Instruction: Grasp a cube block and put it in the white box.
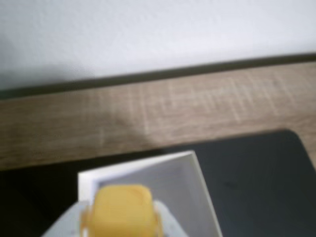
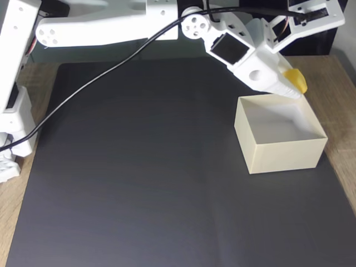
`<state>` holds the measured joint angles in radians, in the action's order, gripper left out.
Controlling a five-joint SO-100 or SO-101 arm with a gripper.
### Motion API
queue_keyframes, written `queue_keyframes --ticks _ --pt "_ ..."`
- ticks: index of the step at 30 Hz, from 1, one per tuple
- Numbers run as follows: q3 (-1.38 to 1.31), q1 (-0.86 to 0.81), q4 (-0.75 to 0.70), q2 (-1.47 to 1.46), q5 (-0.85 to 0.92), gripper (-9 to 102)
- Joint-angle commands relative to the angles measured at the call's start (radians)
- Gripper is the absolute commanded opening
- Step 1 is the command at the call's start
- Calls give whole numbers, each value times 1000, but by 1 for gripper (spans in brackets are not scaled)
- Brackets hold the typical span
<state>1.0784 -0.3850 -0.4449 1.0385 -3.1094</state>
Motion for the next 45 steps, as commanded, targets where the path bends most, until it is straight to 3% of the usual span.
queue_keyframes --ticks 1,14,28,45 --pt "-55 3 6 8 11 25" --pt "-41 6 -80 69 9 21" --pt "-20 48 -350 296 8 0" --pt "798 109 -265 1017 29 0"
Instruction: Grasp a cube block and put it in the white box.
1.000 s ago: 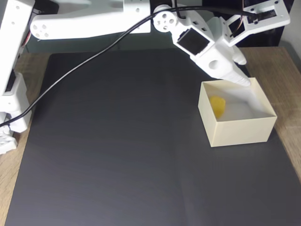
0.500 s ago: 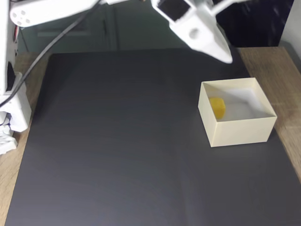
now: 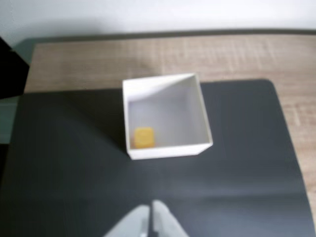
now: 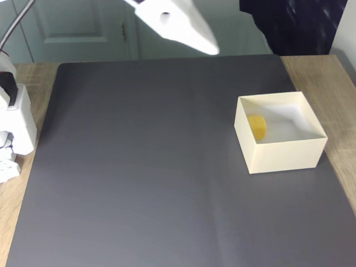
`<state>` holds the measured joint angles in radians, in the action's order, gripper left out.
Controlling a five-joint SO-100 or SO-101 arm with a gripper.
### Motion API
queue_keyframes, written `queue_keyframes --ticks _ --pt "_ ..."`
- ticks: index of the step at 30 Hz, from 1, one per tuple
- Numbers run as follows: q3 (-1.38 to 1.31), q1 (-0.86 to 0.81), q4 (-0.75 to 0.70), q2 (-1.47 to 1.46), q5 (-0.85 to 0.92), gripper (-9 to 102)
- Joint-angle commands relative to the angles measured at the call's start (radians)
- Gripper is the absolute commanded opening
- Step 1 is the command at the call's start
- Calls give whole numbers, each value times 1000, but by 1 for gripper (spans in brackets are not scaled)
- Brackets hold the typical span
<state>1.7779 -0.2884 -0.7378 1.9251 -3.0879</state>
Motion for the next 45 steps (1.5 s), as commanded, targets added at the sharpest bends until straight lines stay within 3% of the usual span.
queue_keyframes --ticks 1,20,33,38,45 --pt "147 14 32 169 8 0" --pt "908 15 124 873 9 0" --pt "1212 9 123 1351 -3 2" --pt "1229 3 164 1351 -3 3" --pt "1255 -2 -95 1353 58 0"
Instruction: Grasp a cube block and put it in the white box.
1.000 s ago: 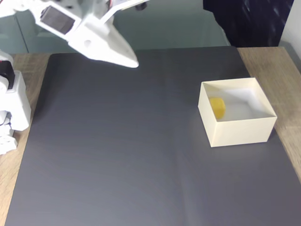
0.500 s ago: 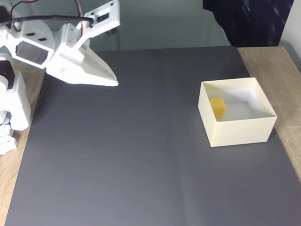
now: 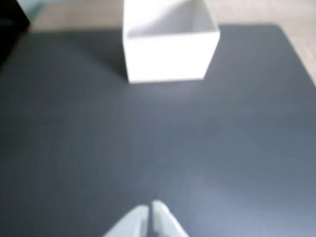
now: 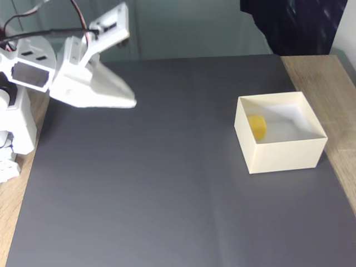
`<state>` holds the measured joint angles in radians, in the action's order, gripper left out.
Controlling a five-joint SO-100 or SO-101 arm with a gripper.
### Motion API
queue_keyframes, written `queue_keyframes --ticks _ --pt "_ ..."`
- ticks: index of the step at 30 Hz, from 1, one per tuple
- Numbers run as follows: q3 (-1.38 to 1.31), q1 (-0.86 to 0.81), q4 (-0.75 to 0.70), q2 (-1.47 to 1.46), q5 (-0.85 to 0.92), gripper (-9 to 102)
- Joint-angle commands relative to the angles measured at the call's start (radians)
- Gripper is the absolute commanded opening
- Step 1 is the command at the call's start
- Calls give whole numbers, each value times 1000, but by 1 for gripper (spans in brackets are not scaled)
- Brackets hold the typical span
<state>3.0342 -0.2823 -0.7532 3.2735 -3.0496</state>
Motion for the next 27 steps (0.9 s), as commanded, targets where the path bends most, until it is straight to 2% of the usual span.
queue_keyframes --ticks 1,6,12,17,27 --pt "0 -8 -118 5 31 0" --pt "11 -5 -308 6 46 0" --pt "20 37 -417 6 80 0" --pt "23 60 -431 6 133 0" --pt "81 2 -410 6 141 2"
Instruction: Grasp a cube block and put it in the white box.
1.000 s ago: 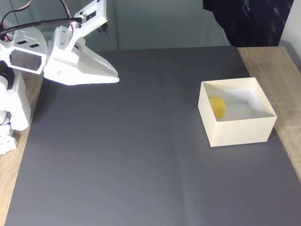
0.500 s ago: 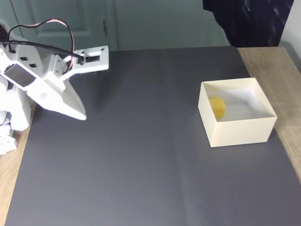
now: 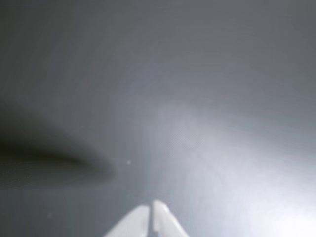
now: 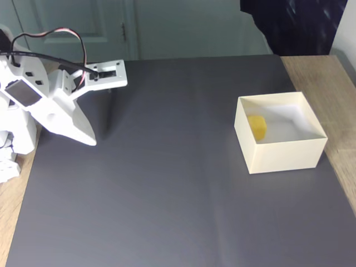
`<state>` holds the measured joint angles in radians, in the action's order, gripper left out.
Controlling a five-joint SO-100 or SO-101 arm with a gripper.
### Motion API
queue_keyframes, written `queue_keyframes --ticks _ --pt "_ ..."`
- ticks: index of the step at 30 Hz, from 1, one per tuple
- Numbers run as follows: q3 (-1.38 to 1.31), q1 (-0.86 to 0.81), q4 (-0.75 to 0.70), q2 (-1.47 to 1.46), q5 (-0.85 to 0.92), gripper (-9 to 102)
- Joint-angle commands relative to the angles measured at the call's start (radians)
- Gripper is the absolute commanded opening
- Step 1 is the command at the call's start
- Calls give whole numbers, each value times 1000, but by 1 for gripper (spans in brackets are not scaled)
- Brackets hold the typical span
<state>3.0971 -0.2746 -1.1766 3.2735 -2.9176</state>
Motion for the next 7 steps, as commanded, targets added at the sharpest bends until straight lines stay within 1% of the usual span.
queue_keyframes --ticks 1,7 --pt "31 -5 21 6 11 2" --pt "64 -15 38 6 2 2"
